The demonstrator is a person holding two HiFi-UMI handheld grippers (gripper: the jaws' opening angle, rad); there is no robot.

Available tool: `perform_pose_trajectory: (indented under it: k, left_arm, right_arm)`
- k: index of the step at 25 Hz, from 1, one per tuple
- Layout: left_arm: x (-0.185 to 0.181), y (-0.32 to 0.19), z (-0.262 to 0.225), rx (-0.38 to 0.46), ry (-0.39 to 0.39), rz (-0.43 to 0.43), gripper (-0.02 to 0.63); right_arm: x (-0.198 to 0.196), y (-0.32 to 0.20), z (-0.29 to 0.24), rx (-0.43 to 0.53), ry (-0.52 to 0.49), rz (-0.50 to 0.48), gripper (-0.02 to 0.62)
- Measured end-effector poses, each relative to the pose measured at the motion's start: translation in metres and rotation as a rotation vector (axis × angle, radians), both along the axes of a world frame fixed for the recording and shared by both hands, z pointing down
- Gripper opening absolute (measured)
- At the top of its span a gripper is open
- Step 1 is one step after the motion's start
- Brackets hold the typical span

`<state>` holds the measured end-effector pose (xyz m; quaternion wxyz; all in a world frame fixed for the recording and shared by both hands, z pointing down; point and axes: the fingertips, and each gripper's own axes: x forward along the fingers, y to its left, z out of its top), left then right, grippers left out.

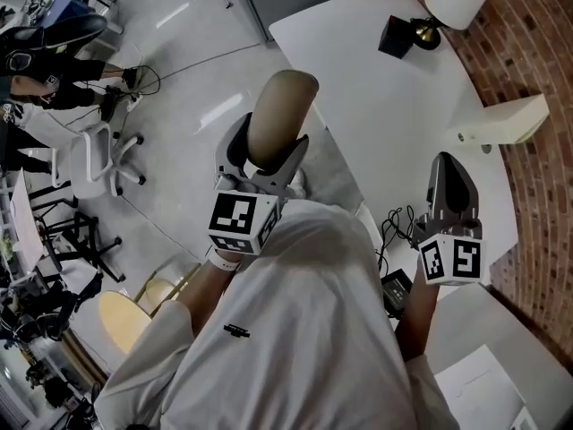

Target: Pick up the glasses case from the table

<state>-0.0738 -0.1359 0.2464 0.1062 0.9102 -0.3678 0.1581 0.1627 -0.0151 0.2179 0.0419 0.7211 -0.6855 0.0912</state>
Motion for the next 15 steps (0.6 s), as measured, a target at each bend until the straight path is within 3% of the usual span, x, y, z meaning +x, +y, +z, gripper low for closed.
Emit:
perform_pose_trajectory:
  k: [7, 15]
  left_arm:
    - [0.001, 0.007, 0.004, -0.022, 0.004, 0.006, 0.391]
    - [0.003, 0.009, 0.001, -0.016, 0.007, 0.026, 0.390]
  right_arm:
    - [-0.001, 0.005, -0.002, 0.014, -0.105, -0.031, 0.009]
    - [-0.004, 0.016, 0.000, 0.003, -0.086, -0.024, 0.009]
